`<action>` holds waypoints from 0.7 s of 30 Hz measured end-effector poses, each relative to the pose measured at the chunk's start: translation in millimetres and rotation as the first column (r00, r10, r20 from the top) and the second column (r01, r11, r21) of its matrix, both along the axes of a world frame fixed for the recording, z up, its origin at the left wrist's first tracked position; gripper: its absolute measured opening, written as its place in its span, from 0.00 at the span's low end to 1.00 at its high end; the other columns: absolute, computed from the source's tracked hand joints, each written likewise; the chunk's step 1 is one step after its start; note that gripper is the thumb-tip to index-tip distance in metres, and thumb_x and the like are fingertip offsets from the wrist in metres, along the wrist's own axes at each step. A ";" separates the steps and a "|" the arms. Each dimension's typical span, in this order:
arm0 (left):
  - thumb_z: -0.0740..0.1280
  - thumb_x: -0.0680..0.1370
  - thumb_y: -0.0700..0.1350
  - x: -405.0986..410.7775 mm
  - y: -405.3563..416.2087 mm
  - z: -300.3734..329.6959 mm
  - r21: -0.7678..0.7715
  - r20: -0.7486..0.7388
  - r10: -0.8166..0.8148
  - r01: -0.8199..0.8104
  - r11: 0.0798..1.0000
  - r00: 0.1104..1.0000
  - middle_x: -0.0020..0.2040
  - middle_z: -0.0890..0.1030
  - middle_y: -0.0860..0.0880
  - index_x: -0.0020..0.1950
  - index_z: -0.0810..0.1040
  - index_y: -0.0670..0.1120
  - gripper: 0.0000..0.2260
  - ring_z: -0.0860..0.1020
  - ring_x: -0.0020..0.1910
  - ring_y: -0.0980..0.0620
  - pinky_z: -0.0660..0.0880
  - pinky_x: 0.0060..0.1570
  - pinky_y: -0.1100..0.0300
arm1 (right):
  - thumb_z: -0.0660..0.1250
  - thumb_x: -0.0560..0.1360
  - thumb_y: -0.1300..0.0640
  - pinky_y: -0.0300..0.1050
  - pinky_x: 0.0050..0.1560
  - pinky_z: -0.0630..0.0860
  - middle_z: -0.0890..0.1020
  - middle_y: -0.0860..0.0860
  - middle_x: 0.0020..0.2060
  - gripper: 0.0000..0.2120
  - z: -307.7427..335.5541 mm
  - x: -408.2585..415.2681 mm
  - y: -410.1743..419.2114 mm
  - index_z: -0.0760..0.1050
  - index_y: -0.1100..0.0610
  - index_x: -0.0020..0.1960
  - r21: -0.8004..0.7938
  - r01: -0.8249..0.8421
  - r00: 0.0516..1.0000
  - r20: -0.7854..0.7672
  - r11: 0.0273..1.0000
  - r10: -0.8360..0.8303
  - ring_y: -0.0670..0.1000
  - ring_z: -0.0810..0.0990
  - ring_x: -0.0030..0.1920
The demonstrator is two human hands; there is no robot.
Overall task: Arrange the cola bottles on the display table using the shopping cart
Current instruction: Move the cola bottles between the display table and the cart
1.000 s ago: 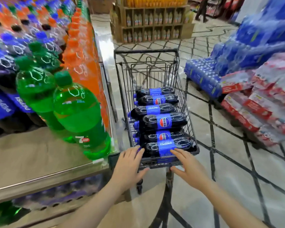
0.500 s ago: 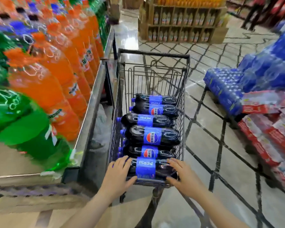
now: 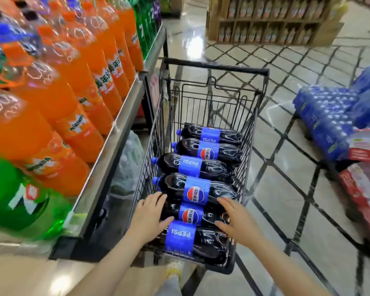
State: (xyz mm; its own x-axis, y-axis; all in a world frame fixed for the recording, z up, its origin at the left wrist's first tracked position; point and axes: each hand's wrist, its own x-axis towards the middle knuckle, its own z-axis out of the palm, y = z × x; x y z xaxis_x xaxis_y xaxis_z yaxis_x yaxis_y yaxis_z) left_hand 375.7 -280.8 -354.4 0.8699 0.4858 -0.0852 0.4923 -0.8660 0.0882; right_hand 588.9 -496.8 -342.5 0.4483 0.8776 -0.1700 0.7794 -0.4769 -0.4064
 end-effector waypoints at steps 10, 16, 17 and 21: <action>0.74 0.63 0.66 79.0 103.6 -45.1 -0.152 -0.176 -0.085 0.058 0.987 0.981 0.74 0.67 0.45 0.78 0.62 0.44 0.50 0.66 0.73 0.44 0.63 0.70 0.48 | 0.68 0.71 0.38 0.49 0.74 0.51 0.54 0.50 0.77 0.44 -31.5 52.5 77.5 0.49 0.49 0.78 -0.266 0.040 0.998 0.064 0.963 -0.023 0.51 0.53 0.76; 0.77 0.62 0.64 110.2 134.0 -66.7 -0.417 -0.258 -0.204 0.082 0.905 0.944 0.75 0.66 0.44 0.79 0.52 0.43 0.56 0.67 0.72 0.46 0.66 0.69 0.55 | 0.72 0.63 0.36 0.62 0.71 0.54 0.61 0.54 0.72 0.53 -58.1 55.0 114.4 0.48 0.50 0.77 -0.440 0.069 0.986 0.166 0.895 0.006 0.58 0.59 0.71; 0.77 0.61 0.64 111.5 136.8 -68.6 -0.436 -0.250 -0.208 0.082 0.896 0.946 0.73 0.69 0.44 0.79 0.53 0.44 0.56 0.70 0.70 0.45 0.69 0.66 0.54 | 0.72 0.62 0.36 0.65 0.70 0.55 0.62 0.55 0.71 0.53 -58.6 52.2 119.6 0.49 0.50 0.77 -0.456 0.083 0.983 0.181 0.886 0.001 0.60 0.60 0.70; 0.77 0.60 0.66 112.3 141.8 -75.3 -0.454 -0.229 -0.224 0.099 0.885 0.947 0.70 0.72 0.45 0.78 0.54 0.45 0.56 0.75 0.65 0.44 0.72 0.61 0.53 | 0.73 0.61 0.39 0.67 0.68 0.55 0.62 0.55 0.68 0.53 -61.7 45.2 127.4 0.50 0.50 0.77 -0.486 0.135 0.976 0.215 0.863 -0.031 0.60 0.62 0.68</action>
